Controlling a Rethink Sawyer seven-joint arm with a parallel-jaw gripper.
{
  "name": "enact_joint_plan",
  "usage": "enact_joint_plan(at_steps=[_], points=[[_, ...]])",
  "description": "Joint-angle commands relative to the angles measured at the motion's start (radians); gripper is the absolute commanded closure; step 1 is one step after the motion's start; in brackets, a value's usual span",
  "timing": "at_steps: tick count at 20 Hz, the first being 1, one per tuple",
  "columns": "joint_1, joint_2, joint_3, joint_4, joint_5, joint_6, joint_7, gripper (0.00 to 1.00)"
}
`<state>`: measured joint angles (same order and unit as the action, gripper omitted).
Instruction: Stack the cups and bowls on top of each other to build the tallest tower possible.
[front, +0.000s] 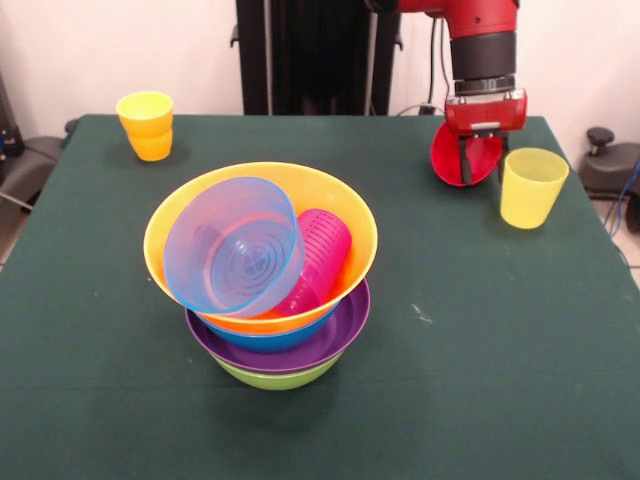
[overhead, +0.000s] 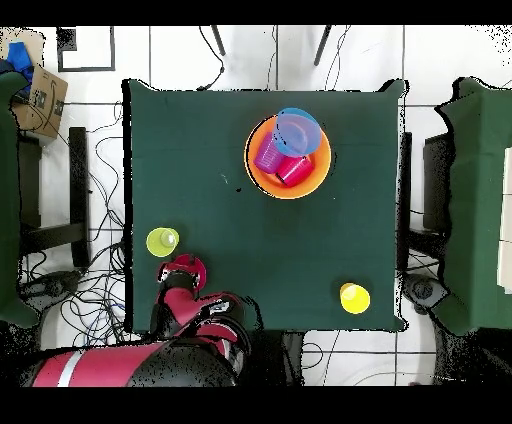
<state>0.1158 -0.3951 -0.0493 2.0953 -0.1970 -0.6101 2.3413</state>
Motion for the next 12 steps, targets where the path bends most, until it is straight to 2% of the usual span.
enact_joint_plan(at_steps=[1,4,6,9,12], points=[[-0.090,-0.006,0.066,-0.091,-0.024,0.281,0.024,1.00],[-0.162,-0.110,0.106,-0.012,-0.071,0.388,0.012,1.00],[-0.277,-0.367,0.188,0.131,-0.096,0.576,-0.013,1.00],[-0.462,-0.662,0.373,0.275,-0.017,0.848,-0.103,1.00],[-0.608,-0.806,0.524,0.339,0.093,0.996,-0.225,1.00]])
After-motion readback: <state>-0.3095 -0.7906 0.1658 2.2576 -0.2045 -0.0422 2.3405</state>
